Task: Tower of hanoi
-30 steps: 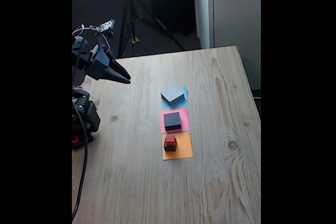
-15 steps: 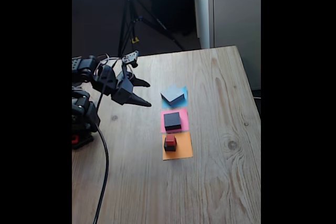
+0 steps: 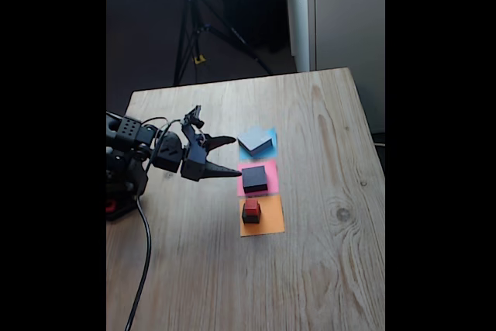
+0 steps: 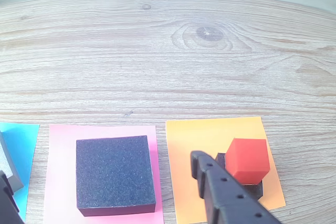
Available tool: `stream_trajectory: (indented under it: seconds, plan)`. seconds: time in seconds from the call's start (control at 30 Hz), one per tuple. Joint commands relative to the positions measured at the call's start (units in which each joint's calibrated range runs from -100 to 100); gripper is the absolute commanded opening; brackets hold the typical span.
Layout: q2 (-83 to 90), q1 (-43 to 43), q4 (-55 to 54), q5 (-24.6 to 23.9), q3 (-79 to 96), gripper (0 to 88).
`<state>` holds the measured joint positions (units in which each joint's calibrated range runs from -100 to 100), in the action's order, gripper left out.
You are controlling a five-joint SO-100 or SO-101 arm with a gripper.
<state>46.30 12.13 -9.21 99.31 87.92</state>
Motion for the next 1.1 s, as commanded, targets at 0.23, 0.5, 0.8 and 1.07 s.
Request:
stream_trajectory:
  seconds: [0.23,0.5,0.8,1.07]
  plan:
    - [-13.98,1.2,-21.91,0.69,2.99,44.3]
    - [-27.53,1.7,-35.19,0.69,3.81,44.6]
    - [-41.46,2.45,-46.84,0.69,1.81,44.7]
    - [-50.24,2.62,-52.59,0.69,-1.65,45.3]
